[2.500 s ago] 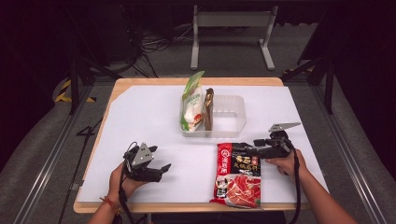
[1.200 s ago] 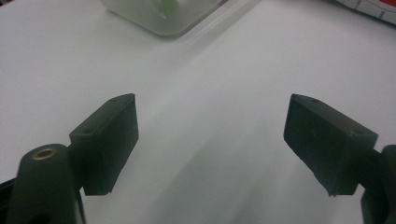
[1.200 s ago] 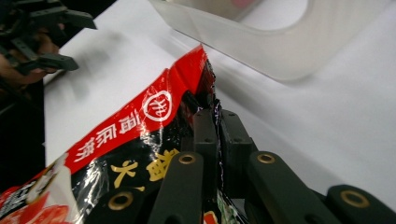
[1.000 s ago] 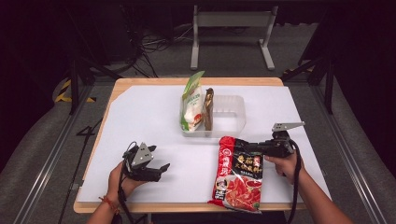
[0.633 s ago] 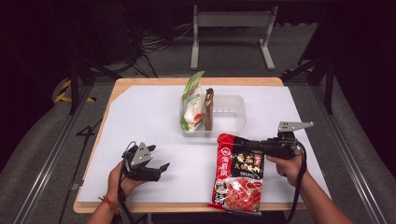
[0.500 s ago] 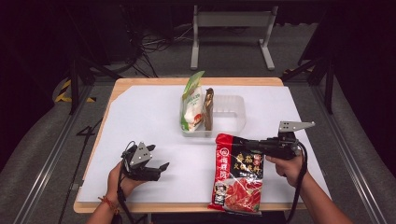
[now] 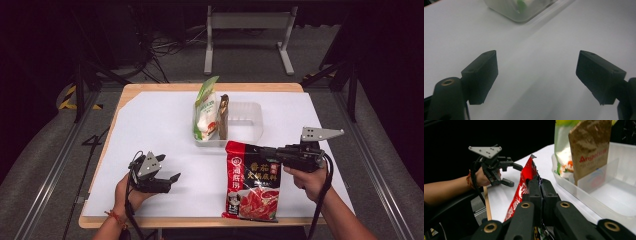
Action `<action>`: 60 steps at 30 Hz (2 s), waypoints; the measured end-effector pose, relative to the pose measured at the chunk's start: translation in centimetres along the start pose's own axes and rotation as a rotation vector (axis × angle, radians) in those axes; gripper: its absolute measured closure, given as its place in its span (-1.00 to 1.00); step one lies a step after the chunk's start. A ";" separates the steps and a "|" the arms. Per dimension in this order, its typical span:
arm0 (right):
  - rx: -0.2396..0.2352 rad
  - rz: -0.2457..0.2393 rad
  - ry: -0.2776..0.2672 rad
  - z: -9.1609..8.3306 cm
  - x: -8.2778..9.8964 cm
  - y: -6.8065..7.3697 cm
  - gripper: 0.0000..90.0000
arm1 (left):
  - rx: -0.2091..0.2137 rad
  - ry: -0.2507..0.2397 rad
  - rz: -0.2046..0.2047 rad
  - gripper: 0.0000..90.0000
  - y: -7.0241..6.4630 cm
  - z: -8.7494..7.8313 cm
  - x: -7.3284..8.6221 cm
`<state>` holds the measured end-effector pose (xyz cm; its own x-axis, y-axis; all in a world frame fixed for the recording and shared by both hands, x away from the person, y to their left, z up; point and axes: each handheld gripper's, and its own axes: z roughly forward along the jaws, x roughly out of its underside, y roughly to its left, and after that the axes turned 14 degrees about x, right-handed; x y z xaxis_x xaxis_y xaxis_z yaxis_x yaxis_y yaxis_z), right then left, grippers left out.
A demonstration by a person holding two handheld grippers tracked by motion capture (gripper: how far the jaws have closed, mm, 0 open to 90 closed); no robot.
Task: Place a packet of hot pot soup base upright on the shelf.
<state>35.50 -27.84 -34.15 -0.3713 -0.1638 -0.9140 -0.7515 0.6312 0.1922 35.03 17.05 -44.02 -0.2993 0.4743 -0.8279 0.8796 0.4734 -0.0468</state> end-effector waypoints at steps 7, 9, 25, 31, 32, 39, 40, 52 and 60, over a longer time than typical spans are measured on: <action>0.022 -0.049 -0.011 -0.5 -1.6 1.1 0.97 | 0.003 -0.001 0.004 -0.59 0.0 -0.1 0.0; 0.031 -0.059 -0.011 -0.5 -1.9 1.2 0.97 | 0.003 0.002 0.002 -0.59 0.0 0.0 0.1; 0.093 -0.083 -0.055 -1.3 -3.4 0.9 0.98 | 0.008 0.005 0.000 -0.59 0.1 0.0 0.1; 0.128 -0.091 -0.073 -1.7 -4.0 0.6 0.98 | 0.007 -0.002 0.000 -0.59 0.2 0.0 0.1; 0.135 -0.091 -0.076 -1.8 -4.1 0.6 0.98 | 0.008 -0.002 0.000 -0.59 0.2 -0.1 0.1; 0.200 -0.107 -0.103 -2.6 -5.1 0.0 0.98 | 0.008 0.002 -0.003 -0.59 0.2 0.0 0.1; 0.200 -0.107 -0.103 -2.6 -5.1 0.0 0.98 | 0.008 0.002 -0.003 -0.59 0.2 0.0 0.1; 0.270 -0.116 -0.157 -2.8 -7.4 0.3 0.98 | 0.009 0.000 -0.003 -0.59 0.2 0.0 0.1; 0.330 -0.111 -0.180 -1.6 -9.1 0.5 0.98 | 0.012 -0.001 -0.001 -0.59 0.2 -0.1 0.1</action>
<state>37.66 -27.29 -25.12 -0.1738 -0.1273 -0.9765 -0.5552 0.8317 -0.0096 35.17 17.26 -44.10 -0.2998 0.4735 -0.8282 0.8837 0.4649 -0.0541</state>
